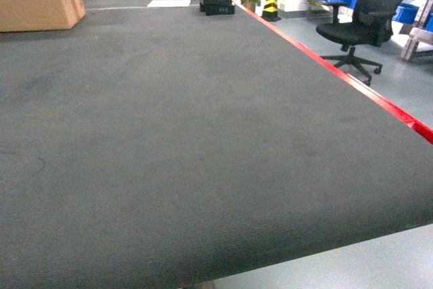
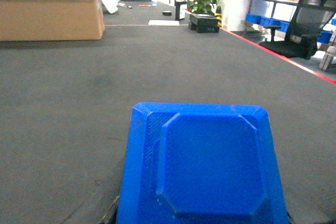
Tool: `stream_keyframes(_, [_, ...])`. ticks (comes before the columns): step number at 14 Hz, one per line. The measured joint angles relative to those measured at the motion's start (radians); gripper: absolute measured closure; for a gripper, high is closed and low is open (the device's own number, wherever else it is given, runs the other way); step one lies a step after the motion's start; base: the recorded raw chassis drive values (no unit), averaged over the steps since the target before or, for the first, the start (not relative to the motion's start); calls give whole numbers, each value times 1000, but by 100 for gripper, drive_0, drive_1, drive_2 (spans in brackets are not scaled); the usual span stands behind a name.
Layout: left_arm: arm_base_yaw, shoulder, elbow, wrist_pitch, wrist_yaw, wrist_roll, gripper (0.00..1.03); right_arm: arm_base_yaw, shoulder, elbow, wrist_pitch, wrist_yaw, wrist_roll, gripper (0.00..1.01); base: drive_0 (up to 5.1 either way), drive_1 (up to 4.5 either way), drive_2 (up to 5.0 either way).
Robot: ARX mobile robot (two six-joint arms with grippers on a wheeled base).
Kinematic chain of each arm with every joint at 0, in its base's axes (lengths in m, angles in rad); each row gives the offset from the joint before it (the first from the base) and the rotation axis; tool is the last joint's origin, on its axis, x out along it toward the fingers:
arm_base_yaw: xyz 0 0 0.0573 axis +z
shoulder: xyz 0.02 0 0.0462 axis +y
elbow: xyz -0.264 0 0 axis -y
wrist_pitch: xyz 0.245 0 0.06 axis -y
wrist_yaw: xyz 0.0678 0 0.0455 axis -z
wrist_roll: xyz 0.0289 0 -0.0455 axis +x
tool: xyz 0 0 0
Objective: Sort blue parts and orange caps into right shelf containers
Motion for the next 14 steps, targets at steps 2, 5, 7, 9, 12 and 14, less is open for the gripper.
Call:
stream_keyframes(2, [0,0,0,0,0,0,59,0,0,0,0,0,0,57,-168,-168,-168])
stream_keyframes(5, [0,0,0,0,0,0,59,0,0,0,0,0,0,57,-168,-168,-168])
stream_keyframes(7, [0,0,0,0,0,0,59,0,0,0,0,0,0,57,-168,-168,-168])
stream_keyframes(9, [0,0,0,0,0,0,59,0,0,0,0,0,0,57,-168,-168,-168])
stream_keyframes(12, [0,0,0,0,0,0,59,0,0,0,0,0,0,57,-168,-168,-168])
stream_keyframes(14, [0,0,0,0,0,0,59,0,0,0,0,0,0,57,-168,-168,-168])
